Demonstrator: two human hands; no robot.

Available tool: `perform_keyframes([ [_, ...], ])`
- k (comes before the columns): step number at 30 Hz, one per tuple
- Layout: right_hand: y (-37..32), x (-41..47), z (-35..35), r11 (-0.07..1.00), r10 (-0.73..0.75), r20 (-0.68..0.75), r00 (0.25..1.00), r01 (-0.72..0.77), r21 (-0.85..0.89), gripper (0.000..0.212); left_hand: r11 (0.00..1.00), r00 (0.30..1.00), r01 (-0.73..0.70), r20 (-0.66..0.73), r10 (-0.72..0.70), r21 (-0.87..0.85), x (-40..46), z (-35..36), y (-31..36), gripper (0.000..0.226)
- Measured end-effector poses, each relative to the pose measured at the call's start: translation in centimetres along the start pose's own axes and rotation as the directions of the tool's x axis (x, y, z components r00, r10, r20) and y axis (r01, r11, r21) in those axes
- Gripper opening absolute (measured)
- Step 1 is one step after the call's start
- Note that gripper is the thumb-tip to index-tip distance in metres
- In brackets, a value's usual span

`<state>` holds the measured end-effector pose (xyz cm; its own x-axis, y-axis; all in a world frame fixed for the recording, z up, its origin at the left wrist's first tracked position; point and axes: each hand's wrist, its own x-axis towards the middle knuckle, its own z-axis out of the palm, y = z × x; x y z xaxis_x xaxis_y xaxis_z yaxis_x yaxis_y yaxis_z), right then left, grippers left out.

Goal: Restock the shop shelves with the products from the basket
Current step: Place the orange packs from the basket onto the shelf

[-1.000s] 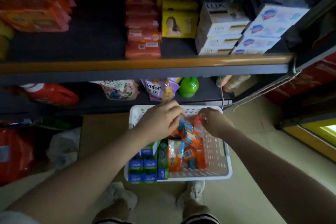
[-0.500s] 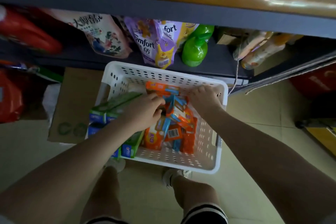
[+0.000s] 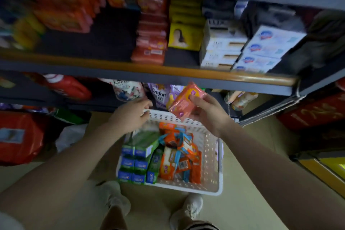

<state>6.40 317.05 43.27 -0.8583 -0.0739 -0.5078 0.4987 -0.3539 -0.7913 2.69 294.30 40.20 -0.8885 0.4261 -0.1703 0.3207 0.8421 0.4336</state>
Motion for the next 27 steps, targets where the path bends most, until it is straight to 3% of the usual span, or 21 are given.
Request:
perform_keyframes([
  [2,-1.4,0.6,2.9,0.996,-0.016,-0.040,0.999,0.019,0.082,0.009,0.998,0.976,-0.058,-0.209,0.059,0.009,0.9,-3.5,-1.1,0.024],
  [4,-2.7,1.5,5.6,0.998,-0.061,-0.117,0.991,0.060,-0.005,0.011,0.993,0.914,-0.116,-0.389,0.115,0.022,2.0,-6.7,-2.1,0.022],
  [7,-4.4,3.2,8.5,0.983,-0.144,-0.187,0.972,0.118,-0.141,0.012,0.990,0.878,-0.140,-0.460,0.130,0.014,4.7,-9.9,-3.6,0.022],
  [11,-6.3,5.6,9.8,0.953,-0.254,-0.241,0.937,0.200,-0.227,0.017,0.979,0.960,-0.173,-0.240,0.143,-0.110,8.9,-10.9,-4.5,0.033],
  [14,-7.4,6.7,9.0,0.863,-0.390,-0.280,0.877,0.243,-0.443,0.029,0.967,0.987,-0.151,-0.087,0.136,-0.203,10.9,-10.5,-4.2,0.044],
  [17,-8.1,7.0,7.9,0.701,-0.482,-0.218,0.849,0.224,-0.677,0.040,0.970,0.992,-0.123,-0.003,0.125,-0.212,12.1,-10.5,-4.3,0.049],
  [20,-8.7,6.9,7.2,0.597,-0.465,-0.103,0.879,0.225,-0.770,0.044,0.986,0.982,-0.128,0.122,0.141,-0.107,12.8,-10.8,-4.3,0.059],
  [25,-9.1,6.9,6.3,0.396,-0.446,0.030,0.894,0.227,-0.890,0.033,0.980,0.988,-0.117,0.083,0.131,-0.160,13.5,-11.1,-4.7,0.052],
  [27,-8.9,7.3,6.5,0.376,-0.459,0.066,0.886,0.261,-0.889,0.031,0.968,0.991,-0.110,0.045,0.123,-0.224,14.0,-11.2,-5.0,0.039],
])
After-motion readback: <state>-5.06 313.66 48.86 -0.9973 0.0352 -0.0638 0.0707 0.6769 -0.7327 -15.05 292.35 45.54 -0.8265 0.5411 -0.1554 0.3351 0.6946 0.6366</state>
